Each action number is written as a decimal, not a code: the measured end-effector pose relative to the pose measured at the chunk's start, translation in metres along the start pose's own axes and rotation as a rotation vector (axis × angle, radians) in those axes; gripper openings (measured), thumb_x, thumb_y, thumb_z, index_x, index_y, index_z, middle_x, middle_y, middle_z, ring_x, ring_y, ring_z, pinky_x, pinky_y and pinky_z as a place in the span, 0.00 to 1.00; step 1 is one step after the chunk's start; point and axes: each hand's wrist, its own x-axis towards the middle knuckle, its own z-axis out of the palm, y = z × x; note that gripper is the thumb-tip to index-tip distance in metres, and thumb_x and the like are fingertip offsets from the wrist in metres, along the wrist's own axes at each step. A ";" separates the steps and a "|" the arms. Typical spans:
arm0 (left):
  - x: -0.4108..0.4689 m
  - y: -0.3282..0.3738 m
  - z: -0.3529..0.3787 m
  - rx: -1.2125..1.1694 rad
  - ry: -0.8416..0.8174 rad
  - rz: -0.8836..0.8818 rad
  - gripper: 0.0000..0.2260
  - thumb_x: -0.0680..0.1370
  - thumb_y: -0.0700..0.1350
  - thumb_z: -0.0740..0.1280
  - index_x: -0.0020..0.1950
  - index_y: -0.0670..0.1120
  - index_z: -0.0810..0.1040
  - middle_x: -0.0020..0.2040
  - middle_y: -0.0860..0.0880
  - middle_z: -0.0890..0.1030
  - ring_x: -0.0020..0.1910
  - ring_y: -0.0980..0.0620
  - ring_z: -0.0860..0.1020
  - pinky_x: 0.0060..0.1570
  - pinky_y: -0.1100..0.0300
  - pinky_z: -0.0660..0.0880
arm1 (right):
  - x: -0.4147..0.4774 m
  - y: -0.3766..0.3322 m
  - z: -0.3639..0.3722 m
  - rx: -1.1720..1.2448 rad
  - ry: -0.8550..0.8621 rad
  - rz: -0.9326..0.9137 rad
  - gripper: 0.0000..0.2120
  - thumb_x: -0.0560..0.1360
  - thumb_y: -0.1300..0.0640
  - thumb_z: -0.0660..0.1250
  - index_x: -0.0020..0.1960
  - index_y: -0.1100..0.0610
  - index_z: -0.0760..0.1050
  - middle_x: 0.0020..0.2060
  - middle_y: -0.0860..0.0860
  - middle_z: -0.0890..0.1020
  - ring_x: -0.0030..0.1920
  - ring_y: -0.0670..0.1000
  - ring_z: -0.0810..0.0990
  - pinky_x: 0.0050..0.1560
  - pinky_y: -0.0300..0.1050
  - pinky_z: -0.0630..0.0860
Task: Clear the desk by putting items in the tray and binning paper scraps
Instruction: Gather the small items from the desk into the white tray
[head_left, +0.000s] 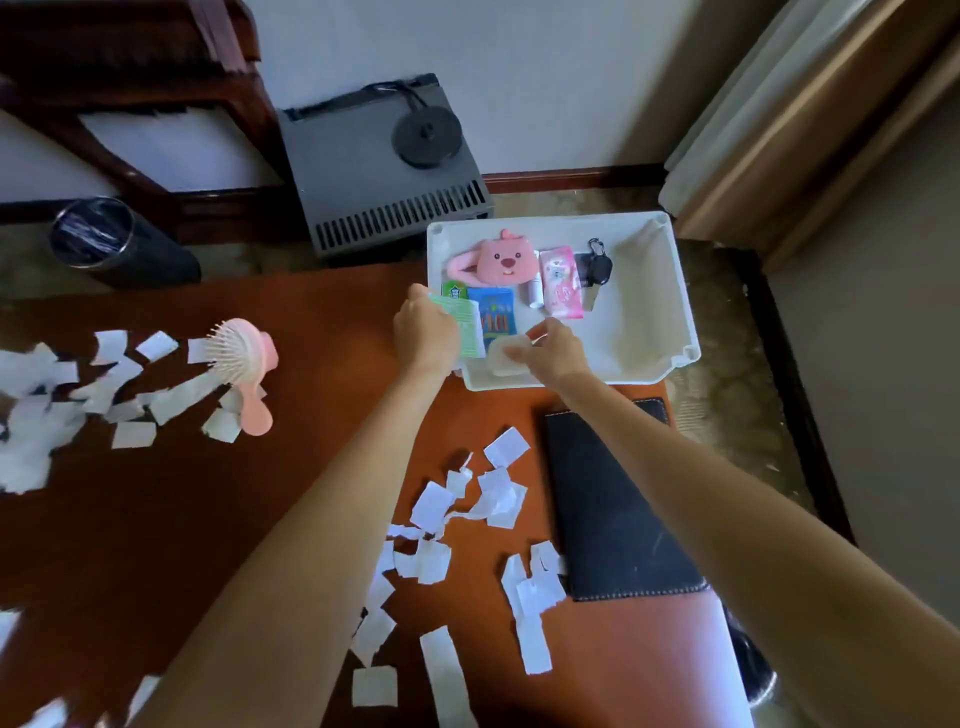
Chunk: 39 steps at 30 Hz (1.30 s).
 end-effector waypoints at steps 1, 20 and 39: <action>0.001 -0.002 0.000 -0.025 -0.008 -0.035 0.13 0.78 0.34 0.52 0.60 0.36 0.70 0.59 0.37 0.76 0.57 0.38 0.77 0.51 0.44 0.78 | 0.002 0.000 0.004 0.010 -0.017 0.018 0.17 0.76 0.55 0.66 0.61 0.61 0.69 0.58 0.58 0.77 0.53 0.55 0.76 0.50 0.43 0.73; 0.000 -0.014 0.005 -0.114 -0.019 0.015 0.12 0.79 0.34 0.55 0.60 0.38 0.71 0.60 0.40 0.76 0.59 0.42 0.75 0.52 0.53 0.76 | 0.004 0.004 0.017 0.122 0.155 0.033 0.13 0.74 0.65 0.62 0.56 0.62 0.79 0.56 0.57 0.81 0.56 0.55 0.78 0.55 0.45 0.75; -0.008 -0.006 0.051 0.526 -0.215 0.305 0.16 0.77 0.32 0.61 0.64 0.41 0.70 0.61 0.40 0.69 0.60 0.42 0.71 0.53 0.48 0.74 | 0.030 0.048 -0.035 0.213 0.127 0.173 0.16 0.75 0.61 0.67 0.30 0.57 0.69 0.28 0.49 0.73 0.30 0.45 0.70 0.30 0.35 0.67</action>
